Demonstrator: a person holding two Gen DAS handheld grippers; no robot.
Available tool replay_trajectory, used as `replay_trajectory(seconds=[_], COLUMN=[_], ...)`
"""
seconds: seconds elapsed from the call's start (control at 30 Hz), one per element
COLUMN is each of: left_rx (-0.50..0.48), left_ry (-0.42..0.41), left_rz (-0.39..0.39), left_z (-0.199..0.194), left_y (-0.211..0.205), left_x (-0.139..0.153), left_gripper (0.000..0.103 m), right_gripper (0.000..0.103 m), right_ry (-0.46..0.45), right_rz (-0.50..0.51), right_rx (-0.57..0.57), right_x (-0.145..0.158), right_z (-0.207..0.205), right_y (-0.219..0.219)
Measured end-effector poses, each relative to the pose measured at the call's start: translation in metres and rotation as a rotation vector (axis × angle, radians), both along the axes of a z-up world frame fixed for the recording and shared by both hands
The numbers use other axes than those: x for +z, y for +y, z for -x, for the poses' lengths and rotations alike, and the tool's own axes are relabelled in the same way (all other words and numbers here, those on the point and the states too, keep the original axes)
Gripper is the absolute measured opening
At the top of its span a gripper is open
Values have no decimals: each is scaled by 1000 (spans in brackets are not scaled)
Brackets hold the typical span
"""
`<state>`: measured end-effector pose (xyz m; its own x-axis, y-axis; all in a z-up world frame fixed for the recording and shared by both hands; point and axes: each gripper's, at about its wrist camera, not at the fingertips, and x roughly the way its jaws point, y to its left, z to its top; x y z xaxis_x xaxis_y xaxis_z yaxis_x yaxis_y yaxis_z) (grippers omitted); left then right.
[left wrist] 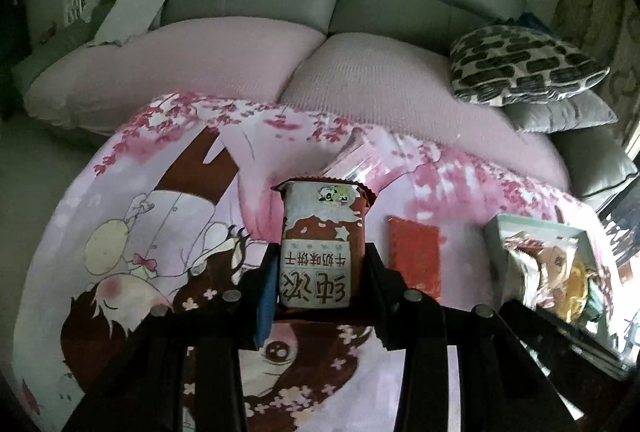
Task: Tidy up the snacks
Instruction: 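Carry the biscuit pack and white pack over the tray with both grippers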
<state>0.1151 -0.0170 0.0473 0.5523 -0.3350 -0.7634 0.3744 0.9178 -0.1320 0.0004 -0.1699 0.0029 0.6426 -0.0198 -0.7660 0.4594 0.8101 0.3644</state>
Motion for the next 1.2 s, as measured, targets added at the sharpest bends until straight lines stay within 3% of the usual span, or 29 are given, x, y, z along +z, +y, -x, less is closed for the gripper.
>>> replay_trajectory(seconds=[0.57, 1.2], left_rx=[-54, -201], left_ry=[-49, -51], left_rz=[28, 69], left_z=[20, 56], left_y=[-34, -83], left_x=[16, 29], left_gripper=[41, 41], right_gripper=[54, 54], right_ry=[-78, -95], right_rz=[9, -28], right_rx=[-94, -467], right_x=[19, 22], right_z=[45, 134], right_y=[-30, -143])
